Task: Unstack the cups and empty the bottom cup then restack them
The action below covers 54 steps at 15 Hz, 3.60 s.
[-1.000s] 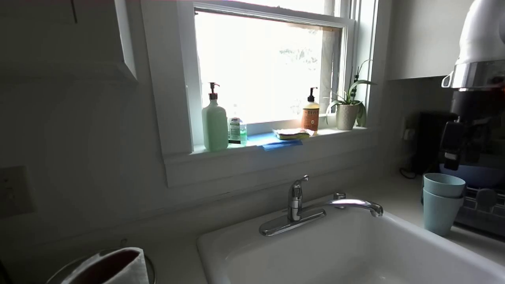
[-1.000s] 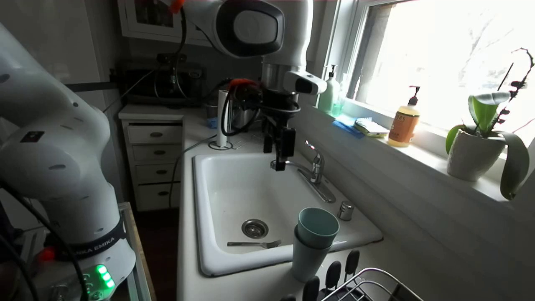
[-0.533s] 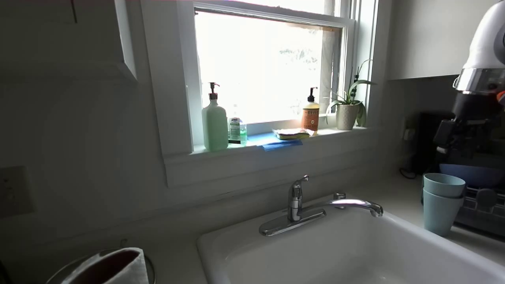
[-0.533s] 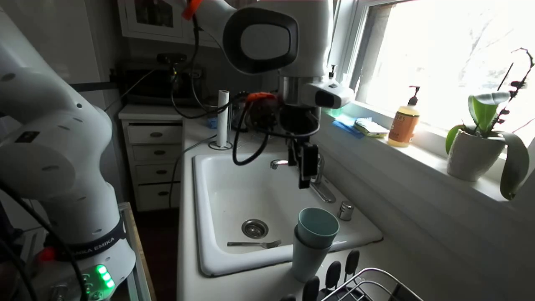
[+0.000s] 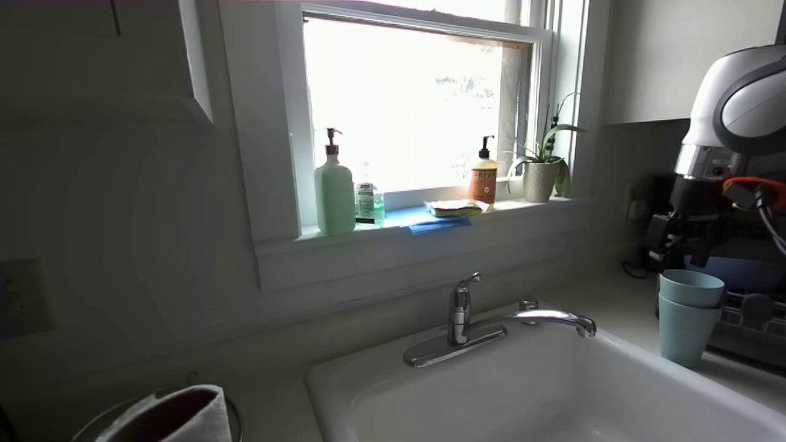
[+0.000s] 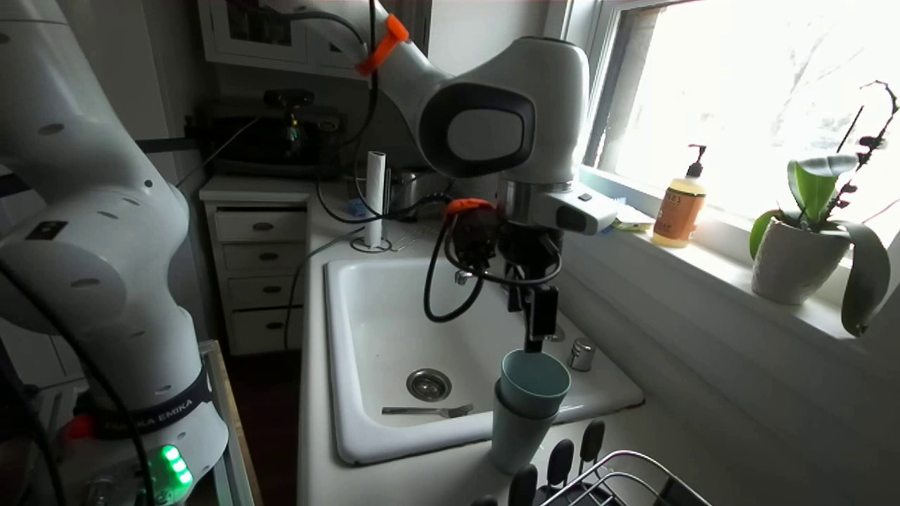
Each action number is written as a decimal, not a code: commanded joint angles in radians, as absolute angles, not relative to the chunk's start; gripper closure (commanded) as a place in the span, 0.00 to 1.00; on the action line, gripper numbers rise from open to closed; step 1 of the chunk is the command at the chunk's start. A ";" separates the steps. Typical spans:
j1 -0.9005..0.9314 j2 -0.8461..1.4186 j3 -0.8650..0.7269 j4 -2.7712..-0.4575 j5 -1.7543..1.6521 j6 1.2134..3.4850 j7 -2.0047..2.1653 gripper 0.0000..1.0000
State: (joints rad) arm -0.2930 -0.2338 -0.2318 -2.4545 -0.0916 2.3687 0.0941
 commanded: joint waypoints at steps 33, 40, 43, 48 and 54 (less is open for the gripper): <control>-0.290 -0.137 -0.239 -2.237 -0.213 2.096 0.256 0.99; -0.285 -0.224 -0.211 -2.230 -0.278 2.050 0.283 0.99; -0.288 -0.254 -0.207 -2.203 -0.274 2.045 0.269 0.99; -0.287 -0.249 -0.213 -2.177 -0.251 2.064 0.253 0.96; -0.291 -0.185 -0.243 -2.073 -0.172 2.056 0.250 0.99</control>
